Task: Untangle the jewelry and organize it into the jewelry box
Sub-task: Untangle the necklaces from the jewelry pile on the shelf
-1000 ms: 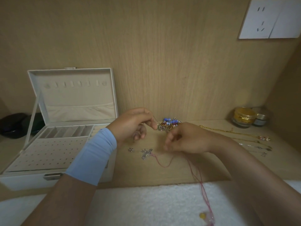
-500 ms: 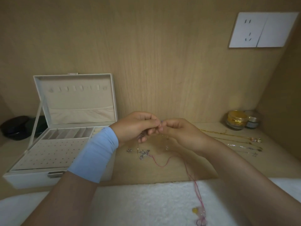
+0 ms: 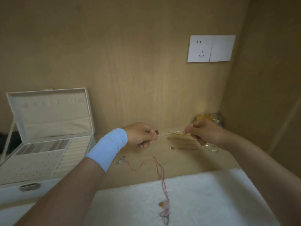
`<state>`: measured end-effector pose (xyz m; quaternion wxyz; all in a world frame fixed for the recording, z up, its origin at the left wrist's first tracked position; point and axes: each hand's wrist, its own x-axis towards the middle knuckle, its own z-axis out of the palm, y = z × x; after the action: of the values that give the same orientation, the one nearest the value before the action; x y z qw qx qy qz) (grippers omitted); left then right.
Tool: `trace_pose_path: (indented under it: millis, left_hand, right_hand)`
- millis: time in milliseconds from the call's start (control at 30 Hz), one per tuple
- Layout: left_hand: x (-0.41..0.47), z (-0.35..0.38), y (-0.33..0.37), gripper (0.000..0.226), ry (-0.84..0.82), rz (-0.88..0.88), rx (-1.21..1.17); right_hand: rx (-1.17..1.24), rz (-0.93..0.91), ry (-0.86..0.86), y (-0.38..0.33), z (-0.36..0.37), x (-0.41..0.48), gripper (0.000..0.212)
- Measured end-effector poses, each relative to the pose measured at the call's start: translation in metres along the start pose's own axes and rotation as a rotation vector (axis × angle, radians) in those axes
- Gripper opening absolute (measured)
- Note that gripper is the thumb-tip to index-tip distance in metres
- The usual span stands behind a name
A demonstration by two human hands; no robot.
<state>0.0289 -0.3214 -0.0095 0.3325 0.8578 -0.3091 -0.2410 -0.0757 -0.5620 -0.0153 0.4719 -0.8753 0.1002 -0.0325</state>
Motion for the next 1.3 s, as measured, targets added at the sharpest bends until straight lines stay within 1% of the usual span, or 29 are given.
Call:
trace_pose_path:
  millis: [100, 233, 300, 367, 433, 500, 567, 700, 767, 833, 900, 933, 1100, 1167, 1300]
  left_hand:
    - [0.013, 0.023, 0.005, 0.017, 0.002, 0.026, 0.072]
    - [0.027, 0.049, 0.008, 0.011, 0.026, 0.037, 0.227]
    - [0.033, 0.06, 0.008, 0.012, 0.037, 0.042, 0.295]
    - [0.036, 0.069, 0.006, 0.009, 0.084, 0.055, 0.358]
    - [0.038, 0.074, 0.004, 0.01, 0.134, 0.081, 0.369]
    - [0.039, 0.075, 0.003, 0.009, 0.164, 0.106, 0.383]
    - [0.038, 0.076, 0.005, 0.01, 0.156, 0.122, 0.446]
    - [0.037, 0.074, 0.005, 0.013, 0.108, 0.109, 0.485]
    - [0.036, 0.071, 0.005, 0.011, 0.093, 0.089, 0.479]
    - [0.032, 0.065, 0.003, 0.011, 0.106, 0.08, 0.469]
    - [0.024, 0.055, 0.0, 0.012, 0.139, 0.072, 0.464]
    - [0.02, 0.049, -0.002, 0.012, 0.154, 0.067, 0.465]
    - [-0.01, 0.007, -0.023, 0.018, 0.252, 0.015, 0.433]
    - [-0.023, -0.008, -0.037, 0.019, 0.266, -0.011, 0.462]
    - [-0.046, -0.027, -0.065, 0.017, 0.274, -0.12, 0.488]
  right_hand:
    - [-0.138, 0.046, 0.024, 0.025, -0.02, -0.012, 0.023]
    - [-0.322, 0.092, 0.051, 0.049, -0.036, -0.022, 0.027]
    - [-0.408, 0.106, 0.049, 0.058, -0.042, -0.026, 0.024]
    - [-0.459, 0.104, 0.062, 0.068, -0.043, -0.029, 0.018]
    - [-0.531, 0.099, 0.067, 0.078, -0.042, -0.029, 0.016]
    - [-0.603, 0.097, 0.069, 0.086, -0.041, -0.028, 0.026]
    - [-0.637, 0.081, 0.066, 0.09, -0.041, -0.028, 0.031]
    - [-0.68, 0.077, 0.05, 0.089, -0.043, -0.032, 0.024]
    - [-0.671, 0.084, 0.069, 0.085, -0.044, -0.033, 0.022]
    - [-0.658, 0.082, 0.091, 0.075, -0.043, -0.035, 0.019]
    - [-0.665, 0.03, 0.111, 0.06, -0.038, -0.037, 0.024]
    - [-0.659, -0.001, 0.11, 0.052, -0.032, -0.037, 0.023]
    - [-0.529, -0.154, -0.003, 0.002, 0.021, -0.025, 0.01]
    - [-0.48, -0.209, -0.048, -0.014, 0.047, -0.018, 0.012]
    - [-0.465, -0.302, -0.116, -0.037, 0.098, -0.001, 0.018]
